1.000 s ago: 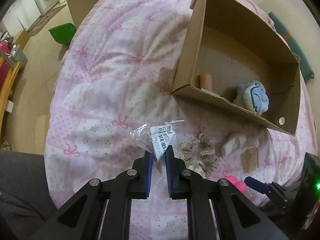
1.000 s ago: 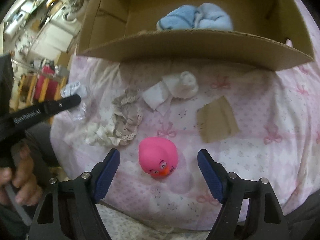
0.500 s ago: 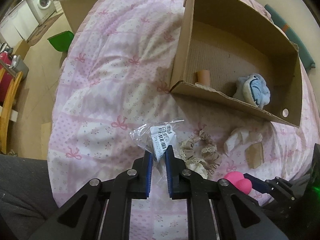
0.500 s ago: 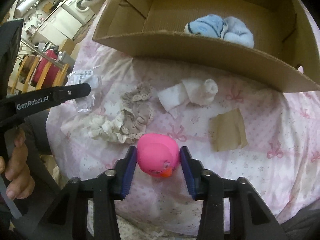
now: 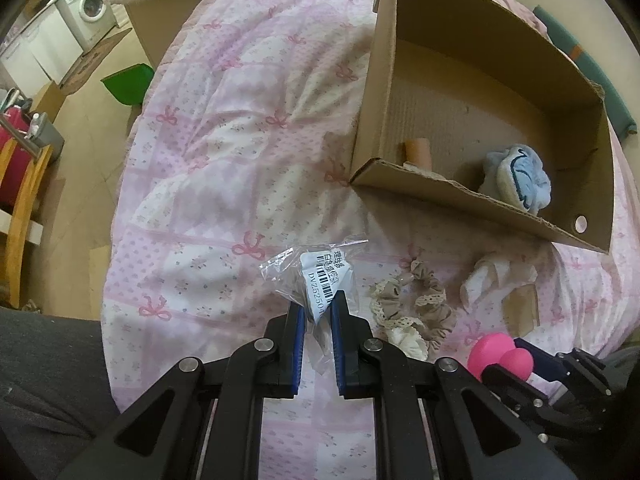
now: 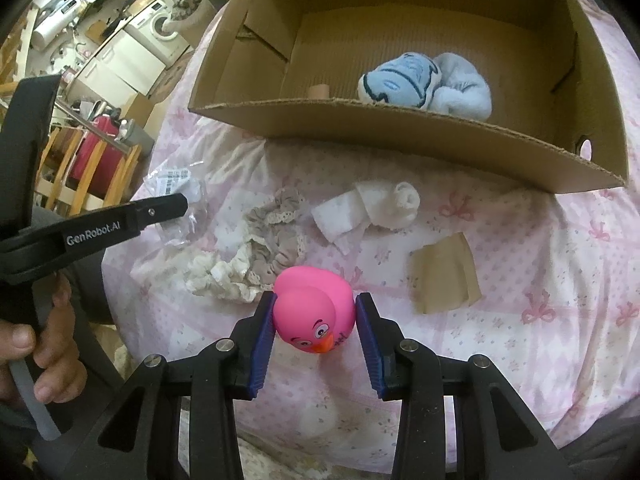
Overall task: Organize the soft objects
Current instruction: 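Carry the pink duck and plastic bag over the box with both tools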
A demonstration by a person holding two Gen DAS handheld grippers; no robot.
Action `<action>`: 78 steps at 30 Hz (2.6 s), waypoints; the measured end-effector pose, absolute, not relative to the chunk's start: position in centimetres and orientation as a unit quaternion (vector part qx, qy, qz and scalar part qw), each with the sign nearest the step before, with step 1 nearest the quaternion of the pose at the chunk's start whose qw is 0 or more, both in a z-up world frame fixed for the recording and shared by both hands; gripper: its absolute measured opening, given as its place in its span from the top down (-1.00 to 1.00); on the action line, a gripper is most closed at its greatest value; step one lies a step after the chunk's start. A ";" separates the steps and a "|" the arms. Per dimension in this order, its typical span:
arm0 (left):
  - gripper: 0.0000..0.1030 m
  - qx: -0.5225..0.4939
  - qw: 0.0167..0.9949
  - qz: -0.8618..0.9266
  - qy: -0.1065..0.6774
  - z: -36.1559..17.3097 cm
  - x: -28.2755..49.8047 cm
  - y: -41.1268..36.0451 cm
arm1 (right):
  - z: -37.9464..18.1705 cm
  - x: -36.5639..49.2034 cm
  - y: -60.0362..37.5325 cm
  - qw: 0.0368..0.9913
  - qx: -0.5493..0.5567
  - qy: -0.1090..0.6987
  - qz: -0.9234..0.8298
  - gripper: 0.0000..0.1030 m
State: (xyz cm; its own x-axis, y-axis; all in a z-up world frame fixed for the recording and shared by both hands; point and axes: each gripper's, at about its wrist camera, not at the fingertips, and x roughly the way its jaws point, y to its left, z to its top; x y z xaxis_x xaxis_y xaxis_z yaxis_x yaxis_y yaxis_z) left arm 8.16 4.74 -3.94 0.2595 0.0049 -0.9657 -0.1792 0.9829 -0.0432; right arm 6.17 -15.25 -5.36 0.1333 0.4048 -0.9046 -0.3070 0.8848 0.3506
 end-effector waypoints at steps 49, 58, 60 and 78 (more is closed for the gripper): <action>0.78 -0.028 0.872 -0.030 0.488 4.7 15.4 0.9 | 4.0 13.0 -25.5 0.869 0.188 0.426 0.166 0.19; 0.78 -0.010 0.863 -0.045 0.504 0.1 16.6 0.0 | 1.2 13.1 -25.0 0.866 0.146 0.462 0.122 0.19; 0.78 -0.021 0.859 -0.040 0.509 -0.5 16.7 0.3 | 0.6 13.3 -25.0 0.862 0.138 0.473 0.115 0.19; 0.77 -0.036 0.859 -0.031 0.509 -0.6 16.5 1.0 | -1.0 14.2 -24.1 0.853 0.106 0.502 0.096 0.19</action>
State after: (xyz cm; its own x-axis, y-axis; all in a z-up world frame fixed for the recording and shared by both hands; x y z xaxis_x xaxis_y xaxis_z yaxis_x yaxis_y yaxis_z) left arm 16.46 1.01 -0.62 0.4797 -0.0905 -0.8728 0.0167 0.9954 -0.0941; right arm 14.18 -24.14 -0.97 0.4769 0.2702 -0.8364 -0.0572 0.9591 0.2773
